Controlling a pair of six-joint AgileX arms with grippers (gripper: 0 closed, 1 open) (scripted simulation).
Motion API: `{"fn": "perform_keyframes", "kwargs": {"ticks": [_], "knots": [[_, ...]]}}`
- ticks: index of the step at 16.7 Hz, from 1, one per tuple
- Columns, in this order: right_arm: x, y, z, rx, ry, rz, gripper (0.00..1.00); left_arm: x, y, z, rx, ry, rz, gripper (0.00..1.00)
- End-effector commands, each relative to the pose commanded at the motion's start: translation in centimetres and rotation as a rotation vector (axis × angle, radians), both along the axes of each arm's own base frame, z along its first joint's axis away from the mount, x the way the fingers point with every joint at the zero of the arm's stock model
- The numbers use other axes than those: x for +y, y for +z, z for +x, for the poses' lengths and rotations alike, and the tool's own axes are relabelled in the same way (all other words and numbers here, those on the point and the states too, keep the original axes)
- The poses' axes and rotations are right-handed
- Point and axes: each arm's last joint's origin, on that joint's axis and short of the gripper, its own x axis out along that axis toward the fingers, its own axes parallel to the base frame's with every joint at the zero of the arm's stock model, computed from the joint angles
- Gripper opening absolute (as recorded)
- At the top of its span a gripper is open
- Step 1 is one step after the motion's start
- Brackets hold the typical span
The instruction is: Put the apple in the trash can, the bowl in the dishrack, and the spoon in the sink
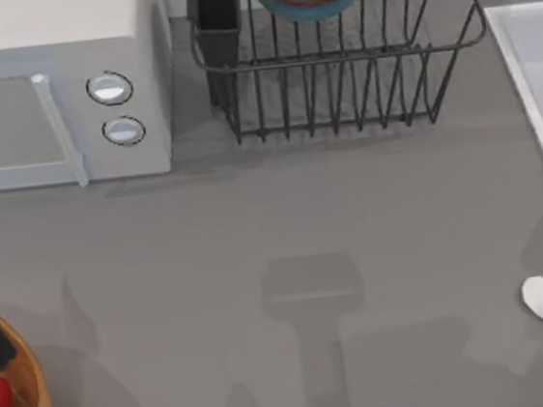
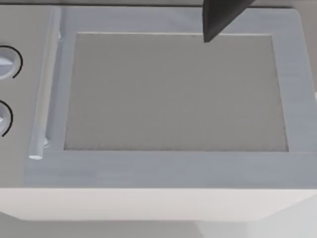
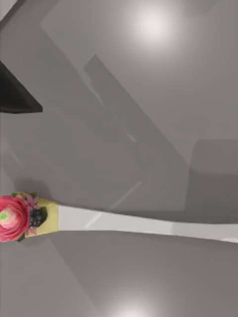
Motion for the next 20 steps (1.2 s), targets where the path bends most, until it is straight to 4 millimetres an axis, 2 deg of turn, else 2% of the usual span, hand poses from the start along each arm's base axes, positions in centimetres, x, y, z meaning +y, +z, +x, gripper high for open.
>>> {"fn": "perform_keyframes", "kwargs": {"ticks": [4,9,13,18,20], "knots": [[0.0,-1.0,0.1,0.003,-0.001,0.000,1.00,0.0,0.0,0.0,0.000,0.000,0.000,1.00],[0.0,-6.0,0.6,-0.006,0.000,0.000,1.00,0.0,0.0,0.0,0.000,0.000,0.000,1.00],[0.0,-9.5,0.1,-0.003,0.000,0.000,1.00,0.0,0.0,0.0,0.000,0.000,0.000,1.00],[0.0,-10.0,0.0,0.000,0.000,0.000,1.00,0.0,0.0,0.0,0.000,0.000,0.000,1.00],[0.0,-10.0,0.0,0.000,0.000,0.000,0.85,0.0,0.0,0.0,0.000,0.000,0.000,1.00]]}}
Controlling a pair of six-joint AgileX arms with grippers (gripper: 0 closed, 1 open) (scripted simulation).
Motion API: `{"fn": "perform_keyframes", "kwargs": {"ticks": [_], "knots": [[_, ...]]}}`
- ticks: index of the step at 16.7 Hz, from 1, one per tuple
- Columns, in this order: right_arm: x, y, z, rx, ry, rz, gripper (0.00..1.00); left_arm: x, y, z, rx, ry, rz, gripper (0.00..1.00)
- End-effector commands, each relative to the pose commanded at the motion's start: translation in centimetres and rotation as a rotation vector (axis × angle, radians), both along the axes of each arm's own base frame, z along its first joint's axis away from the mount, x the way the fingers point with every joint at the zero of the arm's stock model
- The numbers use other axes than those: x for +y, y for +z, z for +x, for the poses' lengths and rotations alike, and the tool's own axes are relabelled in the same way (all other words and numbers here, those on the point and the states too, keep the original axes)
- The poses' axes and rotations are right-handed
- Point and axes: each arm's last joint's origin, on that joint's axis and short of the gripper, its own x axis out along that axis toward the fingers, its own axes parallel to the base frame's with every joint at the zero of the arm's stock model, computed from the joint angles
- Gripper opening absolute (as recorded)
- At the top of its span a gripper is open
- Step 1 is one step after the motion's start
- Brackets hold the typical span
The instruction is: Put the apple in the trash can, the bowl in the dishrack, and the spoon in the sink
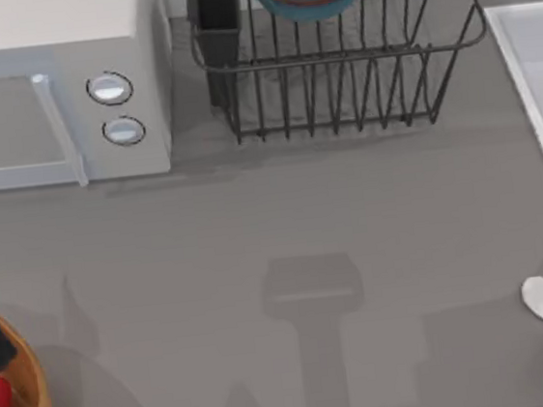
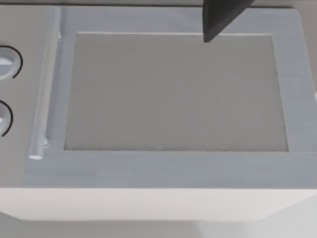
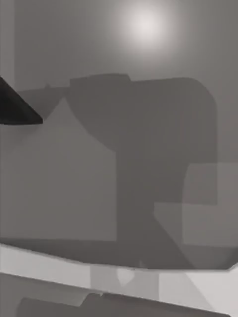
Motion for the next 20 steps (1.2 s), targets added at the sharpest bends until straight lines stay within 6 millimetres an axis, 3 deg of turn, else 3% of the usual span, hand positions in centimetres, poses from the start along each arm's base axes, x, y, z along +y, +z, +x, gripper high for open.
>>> {"fn": "perform_keyframes", "kwargs": {"ticks": [11,19,20], "knots": [[0.0,0.0,0.0,0.000,0.000,0.000,0.02,0.0,0.0,0.0,0.000,0.000,0.000,1.00],[0.0,0.0,0.0,0.000,0.000,0.000,0.00,0.0,0.0,0.0,0.000,0.000,0.000,1.00],[0.0,2.2,0.1,-0.012,-0.019,0.014,0.00,0.0,0.0,0.0,0.000,0.000,0.000,1.00]]}}
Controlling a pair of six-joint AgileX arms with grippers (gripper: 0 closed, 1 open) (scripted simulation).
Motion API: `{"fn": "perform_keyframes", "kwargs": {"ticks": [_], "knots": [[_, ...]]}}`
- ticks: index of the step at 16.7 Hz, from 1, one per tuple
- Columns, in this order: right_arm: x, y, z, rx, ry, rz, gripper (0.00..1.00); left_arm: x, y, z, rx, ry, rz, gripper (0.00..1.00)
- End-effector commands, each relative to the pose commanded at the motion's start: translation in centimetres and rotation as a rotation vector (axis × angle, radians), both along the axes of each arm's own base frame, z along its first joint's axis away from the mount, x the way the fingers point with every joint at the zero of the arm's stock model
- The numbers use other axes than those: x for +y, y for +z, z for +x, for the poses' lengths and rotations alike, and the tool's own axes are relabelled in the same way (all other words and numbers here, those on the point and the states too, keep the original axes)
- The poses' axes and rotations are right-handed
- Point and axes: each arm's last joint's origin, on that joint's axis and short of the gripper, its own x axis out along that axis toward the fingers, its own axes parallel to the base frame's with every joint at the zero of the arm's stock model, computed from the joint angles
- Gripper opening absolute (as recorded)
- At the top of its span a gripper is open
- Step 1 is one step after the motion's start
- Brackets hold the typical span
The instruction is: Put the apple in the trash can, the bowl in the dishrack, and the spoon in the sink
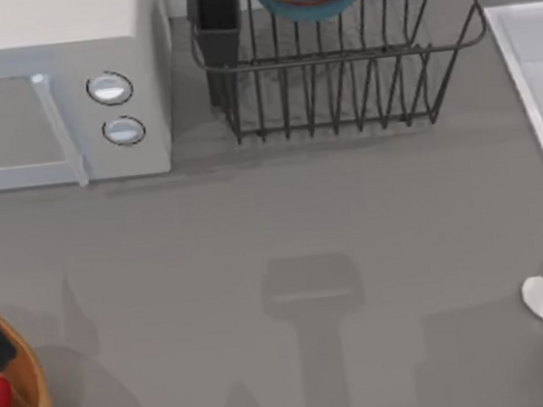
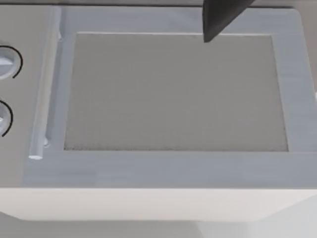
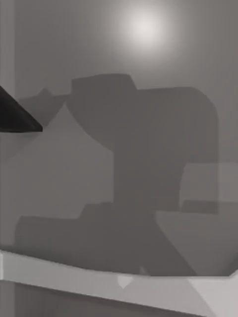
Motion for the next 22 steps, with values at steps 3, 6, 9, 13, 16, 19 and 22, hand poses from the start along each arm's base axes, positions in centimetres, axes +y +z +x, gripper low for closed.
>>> {"fn": "perform_keyframes", "kwargs": {"ticks": [3,6,9,13,16,19,22], "knots": [[0.0,1.1,0.5,-0.017,0.005,0.000,0.00,0.0,0.0,0.0,0.000,0.000,0.000,1.00],[0.0,3.7,0.9,-0.008,0.006,0.000,0.00,0.0,0.0,0.0,0.000,0.000,0.000,1.00],[0.0,6.4,0.4,0.045,0.006,-0.001,0.00,0.0,0.0,0.0,0.000,0.000,0.000,1.00],[0.0,9.9,0.0,0.002,0.000,0.000,0.00,0.0,0.0,0.0,0.000,0.000,0.000,1.00],[0.0,10.0,0.0,0.000,0.000,0.000,0.00,0.0,0.0,0.0,0.000,0.000,0.000,1.00],[0.0,9.9,0.2,0.007,0.001,0.000,0.00,0.0,0.0,0.0,0.000,0.000,0.000,1.00],[-0.1,10.8,2.1,0.024,0.008,0.000,0.00,0.0,0.0,0.0,0.000,0.000,0.000,1.00]]}}
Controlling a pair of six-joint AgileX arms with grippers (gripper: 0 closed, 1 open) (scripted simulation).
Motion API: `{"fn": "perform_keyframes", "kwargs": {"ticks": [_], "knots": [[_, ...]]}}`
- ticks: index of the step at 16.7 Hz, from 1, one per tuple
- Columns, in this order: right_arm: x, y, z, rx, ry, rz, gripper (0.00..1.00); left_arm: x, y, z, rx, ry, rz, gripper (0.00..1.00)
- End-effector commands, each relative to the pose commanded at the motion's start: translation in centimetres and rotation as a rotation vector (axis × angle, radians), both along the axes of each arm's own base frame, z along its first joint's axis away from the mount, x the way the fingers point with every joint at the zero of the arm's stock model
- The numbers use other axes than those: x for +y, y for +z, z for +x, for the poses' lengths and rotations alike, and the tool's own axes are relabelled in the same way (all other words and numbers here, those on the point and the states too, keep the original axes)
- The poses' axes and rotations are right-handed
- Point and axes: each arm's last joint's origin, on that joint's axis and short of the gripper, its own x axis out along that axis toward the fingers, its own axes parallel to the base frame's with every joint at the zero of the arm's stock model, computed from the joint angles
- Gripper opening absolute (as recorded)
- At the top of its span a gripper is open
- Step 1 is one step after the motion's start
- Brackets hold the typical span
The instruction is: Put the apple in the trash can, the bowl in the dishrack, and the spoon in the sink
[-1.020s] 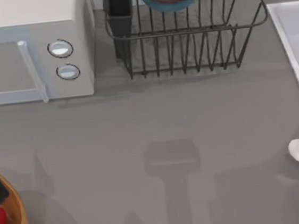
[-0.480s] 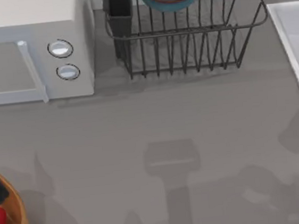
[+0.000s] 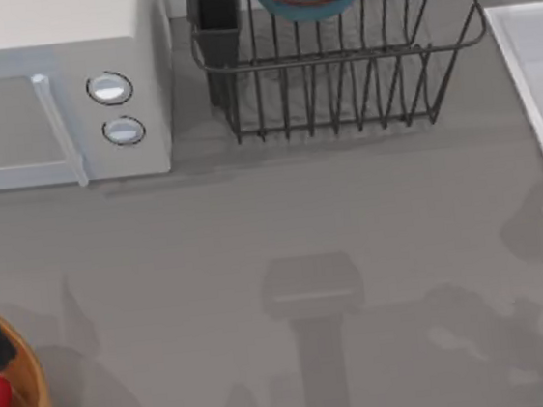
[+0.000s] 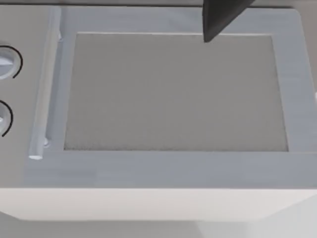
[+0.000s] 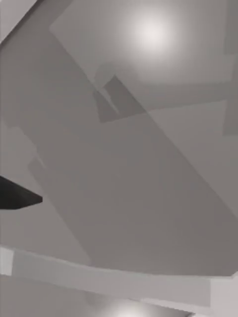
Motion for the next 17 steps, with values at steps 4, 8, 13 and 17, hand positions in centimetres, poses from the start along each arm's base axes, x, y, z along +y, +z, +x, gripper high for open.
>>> {"fn": "perform_keyframes", "kwargs": {"ticks": [4,8,13,17], "knots": [[-0.5,1.8,5.3,0.022,0.007,0.001,0.00,0.0,0.0,0.0,0.000,0.000,0.000,1.00],[-1.6,3.6,12.1,0.013,0.015,0.003,0.00,0.0,0.0,0.0,0.000,0.000,0.000,1.00],[-3.5,2.7,19.7,0.025,0.019,0.007,0.00,0.0,0.0,0.0,0.000,0.000,0.000,1.00],[-5.2,1.0,23.8,0.004,0.013,0.007,0.00,0.0,0.0,0.0,0.000,0.000,0.000,1.00]]}}
